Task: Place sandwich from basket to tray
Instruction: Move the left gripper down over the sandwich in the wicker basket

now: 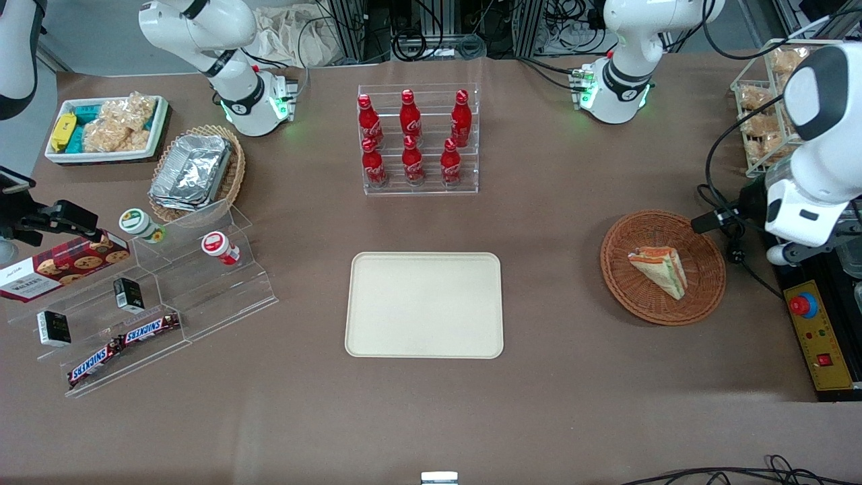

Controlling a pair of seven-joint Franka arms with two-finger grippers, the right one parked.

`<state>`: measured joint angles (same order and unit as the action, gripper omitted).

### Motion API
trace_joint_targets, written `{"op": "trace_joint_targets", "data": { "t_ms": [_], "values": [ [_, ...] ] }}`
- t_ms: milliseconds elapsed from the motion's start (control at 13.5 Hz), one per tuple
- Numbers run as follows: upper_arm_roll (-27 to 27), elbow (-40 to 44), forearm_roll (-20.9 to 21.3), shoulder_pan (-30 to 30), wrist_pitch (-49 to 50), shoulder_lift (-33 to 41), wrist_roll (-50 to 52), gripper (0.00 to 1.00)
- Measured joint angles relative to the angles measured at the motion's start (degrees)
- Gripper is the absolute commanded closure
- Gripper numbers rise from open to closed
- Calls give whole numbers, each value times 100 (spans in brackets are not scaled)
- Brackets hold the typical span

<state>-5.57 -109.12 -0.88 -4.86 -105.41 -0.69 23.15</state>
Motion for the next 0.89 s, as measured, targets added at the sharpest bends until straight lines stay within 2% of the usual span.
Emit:
{"op": "trace_joint_targets", "data": {
  "t_ms": [519, 889],
  "values": [
    [6, -1495, -7, -125, -2056, -217, 692, 1],
    [5, -1637, -5, -126, -3026, -1033, 1244, 1]
  ]
}}
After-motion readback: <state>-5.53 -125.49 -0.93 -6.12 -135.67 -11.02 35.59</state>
